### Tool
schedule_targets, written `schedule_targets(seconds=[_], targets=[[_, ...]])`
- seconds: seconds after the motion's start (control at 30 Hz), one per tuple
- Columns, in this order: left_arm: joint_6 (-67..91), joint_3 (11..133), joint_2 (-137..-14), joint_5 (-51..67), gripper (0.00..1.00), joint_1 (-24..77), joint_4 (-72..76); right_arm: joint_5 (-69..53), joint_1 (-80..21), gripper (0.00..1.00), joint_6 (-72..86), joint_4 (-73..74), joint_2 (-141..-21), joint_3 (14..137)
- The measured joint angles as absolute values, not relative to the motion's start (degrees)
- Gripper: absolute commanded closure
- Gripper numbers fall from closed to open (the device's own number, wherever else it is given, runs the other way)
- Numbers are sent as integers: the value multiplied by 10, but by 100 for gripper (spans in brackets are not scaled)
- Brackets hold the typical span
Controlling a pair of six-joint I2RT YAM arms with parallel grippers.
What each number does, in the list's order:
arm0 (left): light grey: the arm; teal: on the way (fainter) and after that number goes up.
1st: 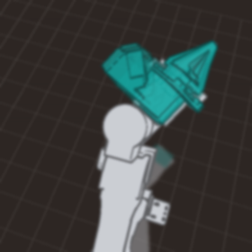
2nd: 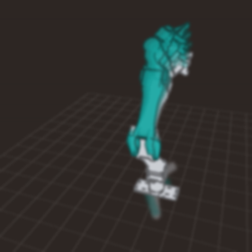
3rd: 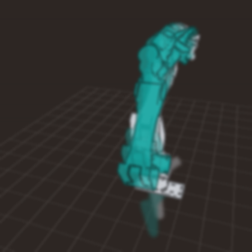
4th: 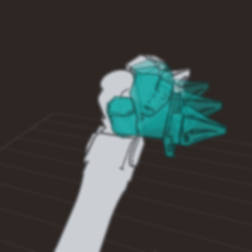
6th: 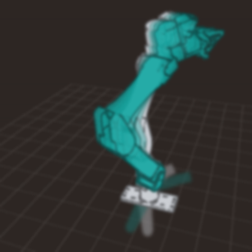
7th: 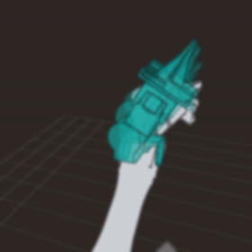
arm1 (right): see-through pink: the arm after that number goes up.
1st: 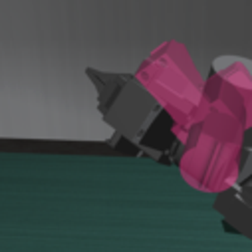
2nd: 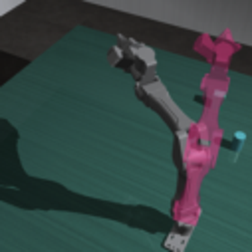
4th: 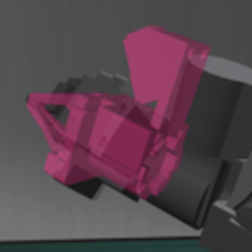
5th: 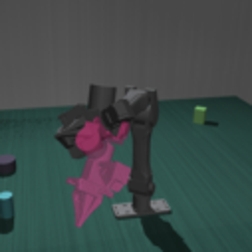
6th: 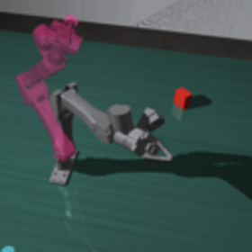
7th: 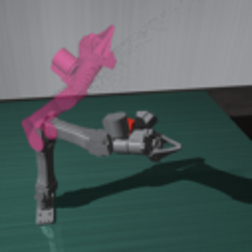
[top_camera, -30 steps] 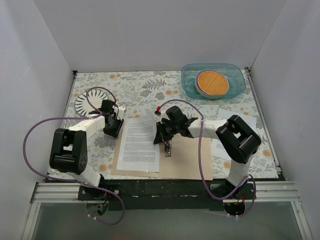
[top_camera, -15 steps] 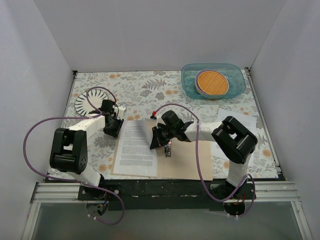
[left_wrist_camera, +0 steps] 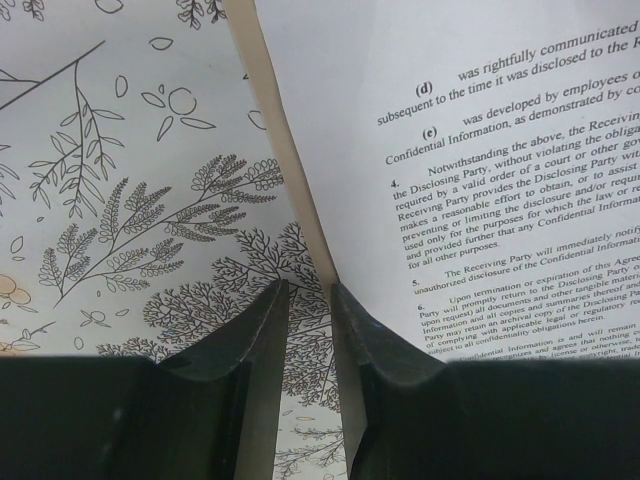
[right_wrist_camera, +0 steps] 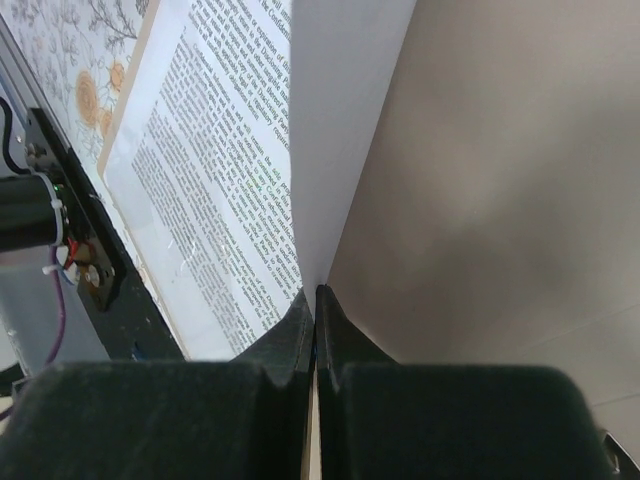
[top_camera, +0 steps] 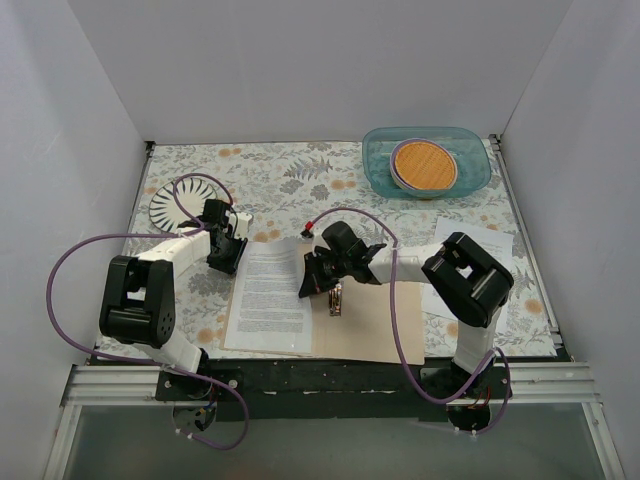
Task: Put the files into the folder
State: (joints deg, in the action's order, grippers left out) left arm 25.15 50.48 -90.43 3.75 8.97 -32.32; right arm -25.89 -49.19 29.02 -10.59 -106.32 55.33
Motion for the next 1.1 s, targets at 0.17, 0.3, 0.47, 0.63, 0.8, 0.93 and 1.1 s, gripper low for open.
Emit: schedule_targets(seconds=[0.17,0.3,0.47,0.63,0.8,0.93,1.1], targets=[[251,505,-904,37,76,90,-323,-248,-492,99,331,-133,-1063,536],[251,505,-904,37,77,91,-323,-242,-494,99,355,-145,-1063,530],[251,505,-904,37,77,91,-323,-239,-500,99,363,-150,-1063,530],[251,505,-904,37,77,91,-323,-234,-500,99,363,-148,-1063,530],[251,506,-904,37,76,91,-326,-220,-500,96,359,-132,-1063,530],[251,512,-905,37,75,92,-345,-213,-500,85,355,-121,-1064,530],[253,537,-903,36,72,95,-398,-216,-500,67,354,-122,-1063,530]])
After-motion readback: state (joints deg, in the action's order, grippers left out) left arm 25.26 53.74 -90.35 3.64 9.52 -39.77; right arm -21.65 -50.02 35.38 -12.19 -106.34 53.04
